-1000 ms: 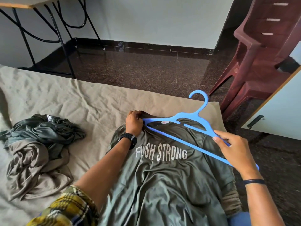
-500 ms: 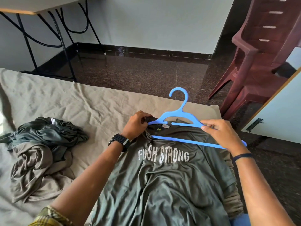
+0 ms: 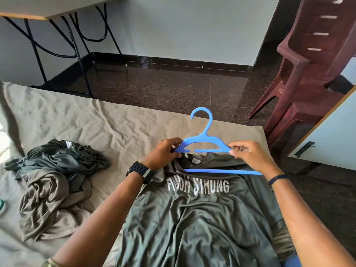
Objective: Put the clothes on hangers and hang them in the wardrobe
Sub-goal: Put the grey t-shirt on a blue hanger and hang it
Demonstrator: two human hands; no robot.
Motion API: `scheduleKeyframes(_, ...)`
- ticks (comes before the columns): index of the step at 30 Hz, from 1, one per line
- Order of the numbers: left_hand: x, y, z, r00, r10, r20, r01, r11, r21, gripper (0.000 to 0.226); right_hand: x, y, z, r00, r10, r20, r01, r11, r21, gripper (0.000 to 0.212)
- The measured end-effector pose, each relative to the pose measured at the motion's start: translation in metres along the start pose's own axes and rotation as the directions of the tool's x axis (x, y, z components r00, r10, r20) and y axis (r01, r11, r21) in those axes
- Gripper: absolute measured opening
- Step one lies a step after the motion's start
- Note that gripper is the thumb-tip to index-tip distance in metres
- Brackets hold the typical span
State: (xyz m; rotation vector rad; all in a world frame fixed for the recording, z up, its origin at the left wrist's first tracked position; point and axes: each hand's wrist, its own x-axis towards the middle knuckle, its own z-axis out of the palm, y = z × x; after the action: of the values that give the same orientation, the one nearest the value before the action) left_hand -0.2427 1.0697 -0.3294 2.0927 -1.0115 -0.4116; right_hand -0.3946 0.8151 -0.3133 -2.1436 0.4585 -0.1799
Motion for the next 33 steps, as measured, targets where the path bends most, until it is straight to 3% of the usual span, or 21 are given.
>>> scheduleKeyframes(8, -0.007, 0.002, -0.015, 0.998, -0.002, -0.063, -0.001, 0.999, -0.044, 0.010, 0.005, -0.018, 0.038, 0.991, -0.088, 0.097, 0.091, 0.995, -0.032, 0.020)
scheduleKeyframes(12, -0.005, 0.008, -0.023, 0.993, 0.012, -0.117, -0.010, 1.000, 0.016, 0.009, 0.011, -0.030, 0.057, 0.992, -0.121, 0.035, 0.124, 0.988, -0.087, 0.015)
scheduleKeyframes(14, -0.007, 0.007, -0.029, 0.986, -0.009, -0.168, 0.011, 1.000, 0.009, 0.009, 0.010, -0.034, 0.063, 0.969, -0.232, -0.081, 0.214, 0.959, -0.185, 0.023)
scheduleKeyframes(16, -0.010, 0.006, -0.032, 0.981, -0.031, -0.190, 0.030, 0.999, -0.011, 0.006, 0.004, -0.034, 0.069, 0.888, -0.360, -0.285, 0.265, 0.909, -0.323, 0.030)
scheduleKeyframes(18, -0.015, 0.006, -0.034, 0.982, -0.047, -0.185, 0.044, 0.999, -0.025, 0.006, -0.008, -0.036, 0.075, 0.811, -0.389, -0.438, 0.276, 0.913, -0.301, 0.028)
scheduleKeyframes(19, -0.017, 0.004, -0.035, 0.981, -0.057, -0.184, 0.053, 0.998, -0.027, 0.008, -0.013, -0.036, 0.080, 0.807, -0.392, -0.441, 0.296, 0.916, -0.272, 0.027)
scheduleKeyframes(20, -0.019, 0.002, -0.036, 0.980, -0.071, -0.187, 0.066, 0.997, -0.032, 0.009, -0.018, -0.036, 0.086, 0.838, -0.383, -0.389, 0.306, 0.920, -0.245, 0.027)
scheduleKeyframes(23, -0.022, -0.002, -0.039, 0.973, -0.113, -0.199, 0.101, 0.992, -0.069, 0.011, -0.025, -0.032, 0.109, 0.963, -0.265, -0.047, 0.252, 0.948, -0.196, 0.038)
scheduleKeyframes(25, -0.025, 0.000, -0.038, 0.970, -0.132, -0.206, 0.121, 0.990, -0.067, 0.011, -0.025, -0.030, 0.120, 0.980, -0.164, 0.109, 0.183, 0.964, -0.192, 0.046)
scheduleKeyframes(29, -0.033, 0.004, -0.037, 0.965, -0.150, -0.217, 0.144, 0.989, -0.041, 0.012, -0.022, -0.037, 0.125, 0.933, 0.000, 0.360, 0.085, 0.972, -0.220, 0.046)
scheduleKeyframes(33, -0.040, 0.003, -0.038, 0.958, -0.185, -0.221, 0.176, 0.983, -0.056, 0.013, -0.017, -0.034, 0.126, 0.836, 0.184, 0.516, 0.081, 0.890, -0.449, 0.025)
